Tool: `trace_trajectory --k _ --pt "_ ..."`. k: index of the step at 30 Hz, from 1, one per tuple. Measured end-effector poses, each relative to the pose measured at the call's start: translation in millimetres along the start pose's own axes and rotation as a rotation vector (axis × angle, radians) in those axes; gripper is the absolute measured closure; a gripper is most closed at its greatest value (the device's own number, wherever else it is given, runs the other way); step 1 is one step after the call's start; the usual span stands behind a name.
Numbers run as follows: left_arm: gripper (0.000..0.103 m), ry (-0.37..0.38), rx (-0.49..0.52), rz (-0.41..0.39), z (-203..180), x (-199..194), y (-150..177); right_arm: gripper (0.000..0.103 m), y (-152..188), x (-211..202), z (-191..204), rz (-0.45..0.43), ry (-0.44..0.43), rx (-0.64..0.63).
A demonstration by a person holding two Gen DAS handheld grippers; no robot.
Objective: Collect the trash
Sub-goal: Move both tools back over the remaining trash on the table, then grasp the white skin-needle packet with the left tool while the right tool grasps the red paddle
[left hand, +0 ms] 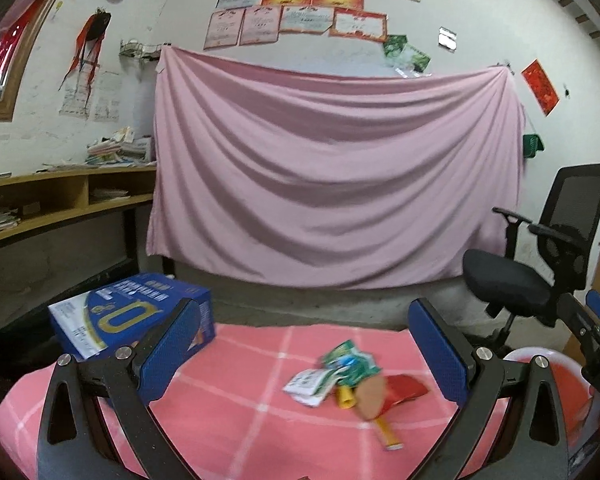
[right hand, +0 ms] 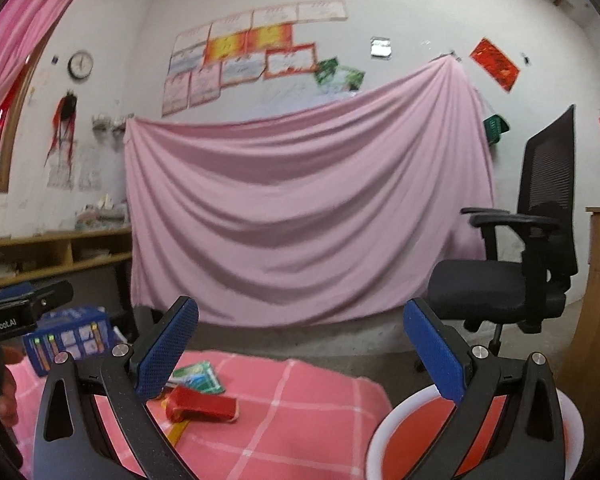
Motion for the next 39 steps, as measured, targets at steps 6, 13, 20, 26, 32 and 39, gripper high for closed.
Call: trace_trajectory --k 6,13,20,26,32,39 --pt "0.001 -0.032 0.009 0.063 24 18 16 0.0 19 31 32 0.137 -0.045 -0.063" --pt "0.001 0.014 0.05 0.191 37 47 35 0.0 47 72 54 0.382 -0.154 -0.016" --pt "0.003 0.074 0.127 0.291 36 69 53 0.0 82 105 64 0.597 -0.158 -0.026" --pt "0.005 0.188 0.132 0.419 31 92 66 0.004 100 119 62 0.711 -0.168 -0.008" --pt "0.005 0.273 0.086 0.523 26 116 73 0.019 101 121 63 0.734 -0.196 0.018" --pt "0.014 0.313 0.119 0.584 12 131 74 0.019 95 118 52 0.71 -0.182 0.045"
Point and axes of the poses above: each gripper's, at about its wrist camera, not at the fingertips, and x roughly the way its jaws point, z to its left, y to its underside, the point moved 3 cm from there along x, roughly the way its jaws point, and after that the axes turned 4 degrees about x, right-handed, at the moved point
